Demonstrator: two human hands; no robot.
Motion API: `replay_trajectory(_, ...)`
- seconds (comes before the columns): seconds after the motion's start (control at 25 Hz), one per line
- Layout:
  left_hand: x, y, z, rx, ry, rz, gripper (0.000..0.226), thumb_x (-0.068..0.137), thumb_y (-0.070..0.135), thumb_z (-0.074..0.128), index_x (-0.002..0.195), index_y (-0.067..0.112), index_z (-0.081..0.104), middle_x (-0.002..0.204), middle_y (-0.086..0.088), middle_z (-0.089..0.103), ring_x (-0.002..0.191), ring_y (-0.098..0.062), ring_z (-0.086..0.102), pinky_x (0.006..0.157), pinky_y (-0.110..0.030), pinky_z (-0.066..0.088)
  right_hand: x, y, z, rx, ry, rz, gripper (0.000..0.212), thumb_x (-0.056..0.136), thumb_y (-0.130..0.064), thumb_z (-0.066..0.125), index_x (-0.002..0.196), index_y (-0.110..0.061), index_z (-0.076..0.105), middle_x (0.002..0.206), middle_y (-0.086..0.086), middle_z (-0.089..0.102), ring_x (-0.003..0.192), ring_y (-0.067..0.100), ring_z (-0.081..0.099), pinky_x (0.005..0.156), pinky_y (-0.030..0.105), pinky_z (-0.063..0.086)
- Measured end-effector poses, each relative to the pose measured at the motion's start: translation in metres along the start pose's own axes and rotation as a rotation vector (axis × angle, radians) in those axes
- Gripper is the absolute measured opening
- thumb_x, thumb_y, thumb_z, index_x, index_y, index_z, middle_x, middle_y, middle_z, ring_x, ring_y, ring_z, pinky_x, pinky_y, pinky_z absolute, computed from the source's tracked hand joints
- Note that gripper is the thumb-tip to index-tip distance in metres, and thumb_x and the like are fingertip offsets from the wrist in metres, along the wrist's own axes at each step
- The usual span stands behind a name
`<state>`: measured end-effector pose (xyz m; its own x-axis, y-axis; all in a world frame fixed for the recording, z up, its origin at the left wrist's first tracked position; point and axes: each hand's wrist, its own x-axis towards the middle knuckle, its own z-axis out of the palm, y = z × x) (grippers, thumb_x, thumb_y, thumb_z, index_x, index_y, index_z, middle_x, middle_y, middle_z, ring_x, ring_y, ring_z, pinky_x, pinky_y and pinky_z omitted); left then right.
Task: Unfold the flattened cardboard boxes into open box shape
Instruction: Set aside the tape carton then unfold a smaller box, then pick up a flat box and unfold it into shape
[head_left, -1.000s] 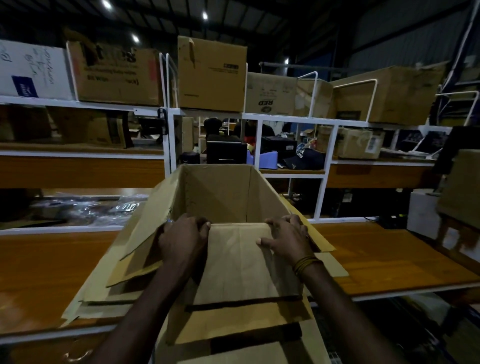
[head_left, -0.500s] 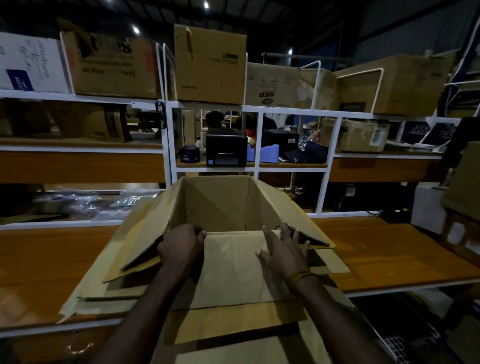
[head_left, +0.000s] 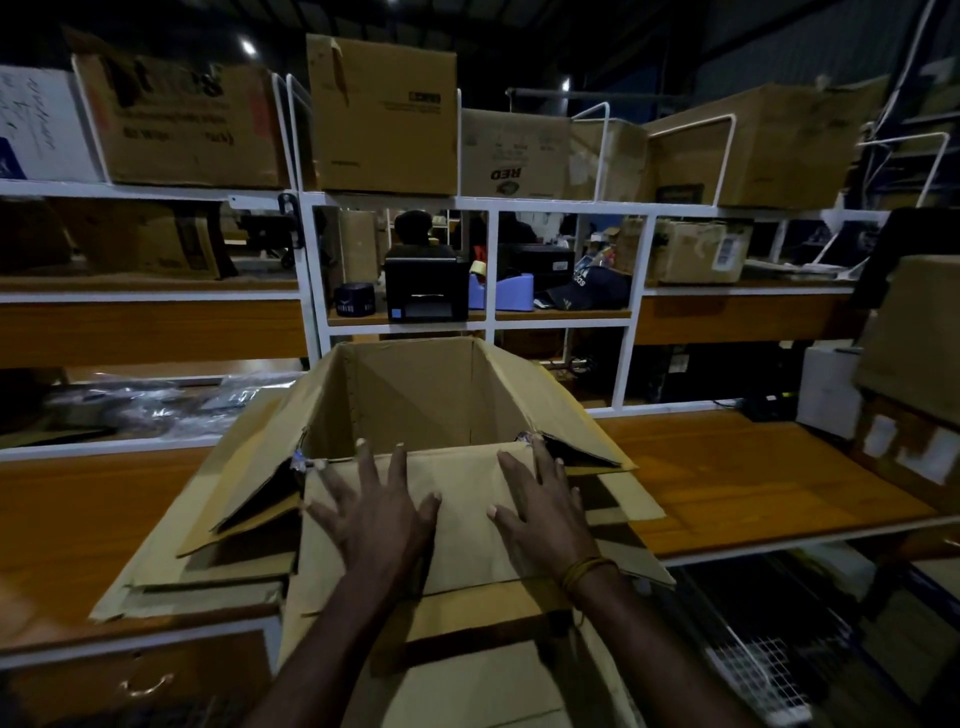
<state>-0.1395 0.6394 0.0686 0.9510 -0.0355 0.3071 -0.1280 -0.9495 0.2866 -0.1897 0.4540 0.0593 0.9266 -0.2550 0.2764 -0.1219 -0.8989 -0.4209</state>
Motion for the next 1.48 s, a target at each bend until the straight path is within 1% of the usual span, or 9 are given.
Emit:
replay_trajectory(0.16, -0.017, 0.045, 0.014, -0.07, -0.033, 0.178, 0.072, 0.091, 0.062, 0.048, 0.153, 0.04, 0.018, 0.166, -0.005, -0.003, 0.149, -0.043, -0.004, 0.115, -0.066, 0.007, -0.017, 0.03, -0.006, 0.048, 0.057, -0.001, 0.063, 0.092, -0.045, 0.06, 0.147, -0.043, 0.029, 0.164, -0.006, -0.002, 0.151, 0.024, 0.007, 0.118, 0.056, 0.023)
replay_trajectory(0.32, -0.042, 0.099, 0.034, -0.112, -0.048, 0.367, 0.065, 0.094, 0.052, 0.051, 0.152, 0.038, 0.024, 0.165, -0.006, 0.008, 0.15, -0.039, 0.005, 0.117, -0.062, 0.009, -0.027, 0.074, -0.023, 0.053, 0.073, 0.0, 0.063, 0.092, -0.043, 0.062, 0.147, -0.042, 0.031, 0.165, -0.002, 0.002, 0.15, 0.026, 0.012, 0.117, 0.052, 0.028)
replay_trajectory(0.4, -0.053, 0.124, 0.042, -0.187, -0.036, 0.411, 0.061, 0.094, 0.046, 0.055, 0.15, 0.036, 0.031, 0.163, -0.008, 0.016, 0.149, -0.039, 0.01, 0.117, -0.06, 0.012, -0.032, 0.099, -0.033, 0.045, 0.093, 0.007, 0.063, 0.092, -0.041, 0.063, 0.148, -0.04, 0.032, 0.165, -0.001, 0.006, 0.15, 0.027, 0.015, 0.116, 0.049, 0.031)
replay_trajectory(0.52, -0.067, 0.166, 0.056, -0.235, -0.022, 0.446, 0.06, 0.092, 0.036, 0.062, 0.147, 0.034, 0.038, 0.162, -0.008, 0.019, 0.148, -0.037, 0.015, 0.118, -0.058, 0.018, -0.042, 0.147, -0.052, 0.027, 0.109, 0.038, 0.064, 0.093, -0.041, 0.062, 0.149, -0.041, 0.032, 0.165, -0.003, 0.002, 0.15, 0.026, 0.013, 0.116, 0.049, 0.031)
replay_trajectory(0.68, -0.087, 0.231, 0.077, -0.23, -0.042, 0.477, 0.062, 0.093, 0.026, 0.062, 0.149, 0.032, 0.036, 0.162, -0.009, 0.018, 0.149, -0.037, 0.013, 0.116, -0.055, 0.027, -0.06, 0.214, -0.08, 0.024, 0.124, 0.09, 0.062, 0.095, -0.041, 0.06, 0.15, -0.042, 0.031, 0.165, -0.004, -0.003, 0.151, 0.027, 0.009, 0.115, 0.053, 0.029)
replay_trajectory(0.88, -0.123, 0.32, 0.113, -0.262, -0.123, 0.574, 0.064, 0.095, 0.028, 0.061, 0.152, 0.031, 0.031, 0.163, -0.012, 0.016, 0.149, -0.036, 0.014, 0.116, -0.049, 0.03, -0.099, 0.31, -0.118, 0.014, 0.148, 0.194, 0.059, 0.098, -0.039, 0.057, 0.151, -0.039, 0.03, 0.166, -0.003, -0.005, 0.151, 0.026, 0.009, 0.112, 0.051, 0.033)
replay_trajectory(1.08, -0.168, 0.406, 0.141, -0.31, -0.224, 0.728, 0.067, 0.095, 0.015, 0.061, 0.153, 0.029, 0.029, 0.164, -0.013, 0.01, 0.15, -0.037, 0.01, 0.114, -0.051, 0.033, -0.145, 0.391, -0.162, 0.002, 0.188, 0.349, 0.059, 0.1, -0.039, 0.054, 0.152, -0.038, 0.026, 0.165, -0.003, -0.007, 0.152, 0.026, 0.006, 0.114, 0.052, 0.031)
replay_trajectory(1.24, -0.191, 0.47, 0.152, -0.339, -0.286, 0.814, 0.068, 0.096, 0.02, 0.06, 0.154, 0.028, 0.025, 0.165, -0.012, 0.007, 0.151, -0.037, 0.007, 0.115, -0.049, 0.029, -0.168, 0.441, -0.181, 0.003, 0.26, 0.427, 0.06, 0.099, -0.041, 0.054, 0.152, -0.038, 0.026, 0.165, -0.002, -0.005, 0.152, 0.027, 0.009, 0.113, 0.051, 0.035)
replay_trajectory(1.48, -0.195, 0.542, 0.188, -0.391, -0.355, 0.886, 0.073, 0.094, 0.028, 0.065, 0.154, 0.03, 0.025, 0.164, -0.01, 0.01, 0.151, -0.035, 0.01, 0.114, -0.048, 0.032, -0.171, 0.501, -0.194, -0.027, 0.299, 0.506, 0.061, 0.097, -0.043, 0.056, 0.151, -0.038, 0.028, 0.165, -0.001, -0.001, 0.151, 0.025, 0.013, 0.115, 0.048, 0.034)
